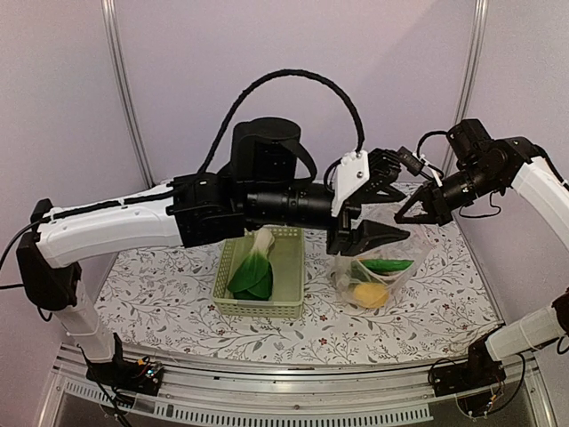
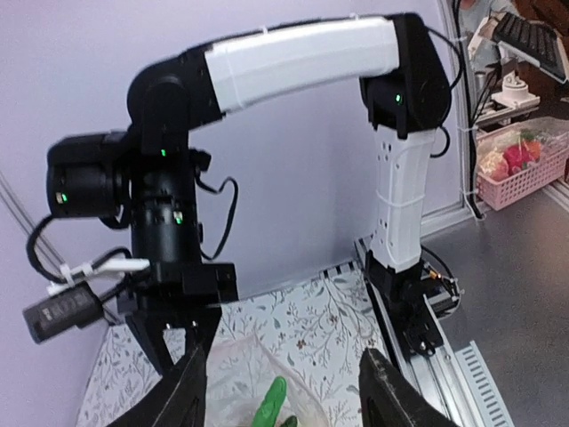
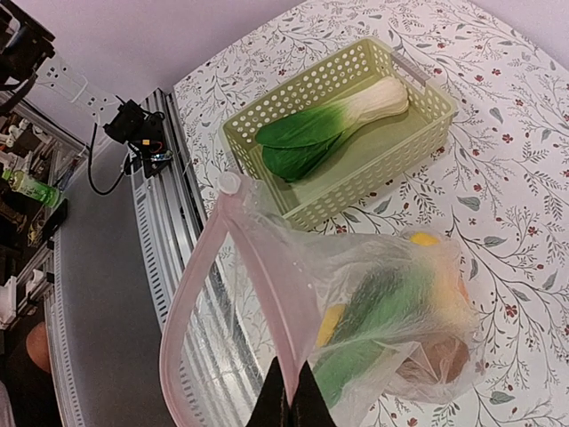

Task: Place the food in the zip-top bag and seal the zipper
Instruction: Adjust the zipper food storage bag at the center of the board.

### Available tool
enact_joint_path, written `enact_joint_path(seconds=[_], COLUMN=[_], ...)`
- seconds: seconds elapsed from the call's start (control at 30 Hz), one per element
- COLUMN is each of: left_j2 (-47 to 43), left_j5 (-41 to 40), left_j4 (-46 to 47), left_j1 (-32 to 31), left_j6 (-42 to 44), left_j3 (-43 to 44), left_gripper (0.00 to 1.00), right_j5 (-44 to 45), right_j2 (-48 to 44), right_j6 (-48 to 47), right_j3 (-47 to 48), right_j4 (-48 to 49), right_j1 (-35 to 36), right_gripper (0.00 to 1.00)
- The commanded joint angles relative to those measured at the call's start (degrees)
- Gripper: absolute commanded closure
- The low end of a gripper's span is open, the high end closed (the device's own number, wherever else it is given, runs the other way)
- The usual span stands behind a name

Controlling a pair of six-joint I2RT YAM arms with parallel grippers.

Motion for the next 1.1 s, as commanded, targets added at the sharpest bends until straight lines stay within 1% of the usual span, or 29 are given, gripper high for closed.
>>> enact_joint_path(seconds=[0.0, 0.13, 0.23, 0.33, 0.43, 0.5, 0.57, 0.6, 0.67, 0.7, 0.77, 0.8, 0.87, 0.93, 0.97, 1.0, 1.07], left_j2=[5.0, 10.3, 14.6, 17.4, 19.6, 20.1, 20.0, 19.8, 19.7, 20.1, 22.2, 23.6, 25.1, 24.7, 24.4, 24.3, 24.5], left_j5=[-6.6, -12.4, -14.3, -15.6, -18.2, -20.8, -23.3, -25.0, -29.2, -33.9, -41.9, -43.2, -44.0, -42.9, -42.1, -41.5, -41.3], left_j4=[-19.6, -25.6, -30.4, -32.8, -34.8, -34.7, -33.9, -32.6, -28.2, -23.8, -13.0, -9.9, -5.3, -0.1, 2.8, 4.0, 4.6], left_j1=[-1.8, -3.1, -3.2, -3.2, -3.2, -3.2, -3.2, -3.1, -2.5, -1.7, 0.8, 1.8, 2.4, 2.1, 2.0, 1.9, 2.0], left_j6=[1.5, 5.1, 6.2, 7.1, 7.9, 8.0, 9.2, 10.2, 14.2, 16.9, 23.1, 25.8, 27.5, 27.6, 27.2, 26.3, 23.8], left_j3=[2.2, 7.5, 12.8, 15.3, 17.7, 18.6, 19.4, 19.6, 19.2, 18.2, 16.8, 17.9, 20.5, 19.8, 18.4, 17.3, 15.5], left_gripper=[0.40, 0.37, 0.37, 0.41, 0.52, 0.66, 0.77, 0.82, 0.96, 1.00, 1.00, 1.00, 1.00, 1.00, 1.00, 0.99, 0.96], right_j5=[0.2, 0.7, 1.1, 1.5, 2.2, 2.7, 4.0, 5.4, 10.4, 12.9, 17.4, 19.0, 21.7, 25.0, 25.4, 23.7, 20.4], right_j2=[-1.5, -1.6, -1.9, -2.5, -2.8, -2.9, -2.9, -2.8, -2.1, -1.6, 0.1, 0.8, 2.5, 4.0, 4.2, 3.9, 2.9], right_j6=[0.3, 0.2, 0.3, 0.3, 0.4, 0.3, 0.3, 0.6, 2.1, 3.4, 4.8, 5.4, 6.5, 7.2, 7.2, 7.2, 7.0], right_j3=[-0.3, -0.4, -0.7, -1.3, -1.8, -2.0, -2.0, -1.9, -0.8, 0.7, 4.9, 7.3, 11.9, 14.1, 13.7, 12.7, 8.9], right_j4=[0.8, 0.4, 0.2, 0.4, 0.4, 0.6, 1.5, 2.3, 4.5, 5.3, 6.8, 7.7, 9.3, 10.3, 10.7, 11.0, 12.0], right_j1=[0.2, 0.2, 0.3, 0.3, 0.3, 0.3, 0.3, 0.3, 0.2, 0.1, -0.6, -1.6, -4.0, -4.9, -4.9, -5.0, -4.9], right_gripper=[1.00, 1.00, 1.00, 1.00, 1.00, 1.00, 1.00, 1.00, 1.00, 1.00, 1.00, 1.00, 1.00, 1.00, 1.00, 1.00, 1.00])
